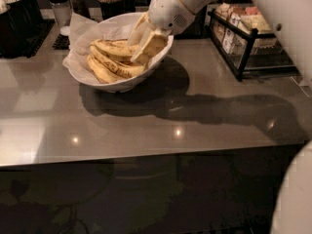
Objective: Pick banana from white bowl
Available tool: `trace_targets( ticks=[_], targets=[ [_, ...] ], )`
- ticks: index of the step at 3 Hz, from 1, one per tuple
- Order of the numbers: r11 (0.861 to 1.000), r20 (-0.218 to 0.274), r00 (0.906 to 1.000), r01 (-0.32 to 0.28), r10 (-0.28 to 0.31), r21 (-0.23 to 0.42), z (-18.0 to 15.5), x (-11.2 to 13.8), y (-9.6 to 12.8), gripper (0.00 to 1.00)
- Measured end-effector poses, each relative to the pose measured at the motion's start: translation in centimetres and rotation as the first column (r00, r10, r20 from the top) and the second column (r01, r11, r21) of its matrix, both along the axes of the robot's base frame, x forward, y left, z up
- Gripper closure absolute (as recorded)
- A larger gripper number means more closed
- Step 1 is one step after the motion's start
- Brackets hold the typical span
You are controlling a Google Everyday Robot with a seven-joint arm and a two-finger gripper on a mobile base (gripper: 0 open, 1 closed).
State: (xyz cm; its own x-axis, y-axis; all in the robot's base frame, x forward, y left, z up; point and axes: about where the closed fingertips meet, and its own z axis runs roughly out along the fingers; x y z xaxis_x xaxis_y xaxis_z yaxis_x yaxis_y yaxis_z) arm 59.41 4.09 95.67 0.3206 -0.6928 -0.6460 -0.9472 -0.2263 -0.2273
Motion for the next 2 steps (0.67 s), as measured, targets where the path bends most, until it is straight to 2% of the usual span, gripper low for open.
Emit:
trace_targets(
  ticks=[1,2],
  targets=[
    [0.999,0.021,0.9991,0.036,-0.037,0.017,1.8,-3.6,-1.7,1.0],
    [0.995,0.04,0.9966,0.068,-0.072,0.078,2.6,-7.0,-2.9,1.0]
  ],
)
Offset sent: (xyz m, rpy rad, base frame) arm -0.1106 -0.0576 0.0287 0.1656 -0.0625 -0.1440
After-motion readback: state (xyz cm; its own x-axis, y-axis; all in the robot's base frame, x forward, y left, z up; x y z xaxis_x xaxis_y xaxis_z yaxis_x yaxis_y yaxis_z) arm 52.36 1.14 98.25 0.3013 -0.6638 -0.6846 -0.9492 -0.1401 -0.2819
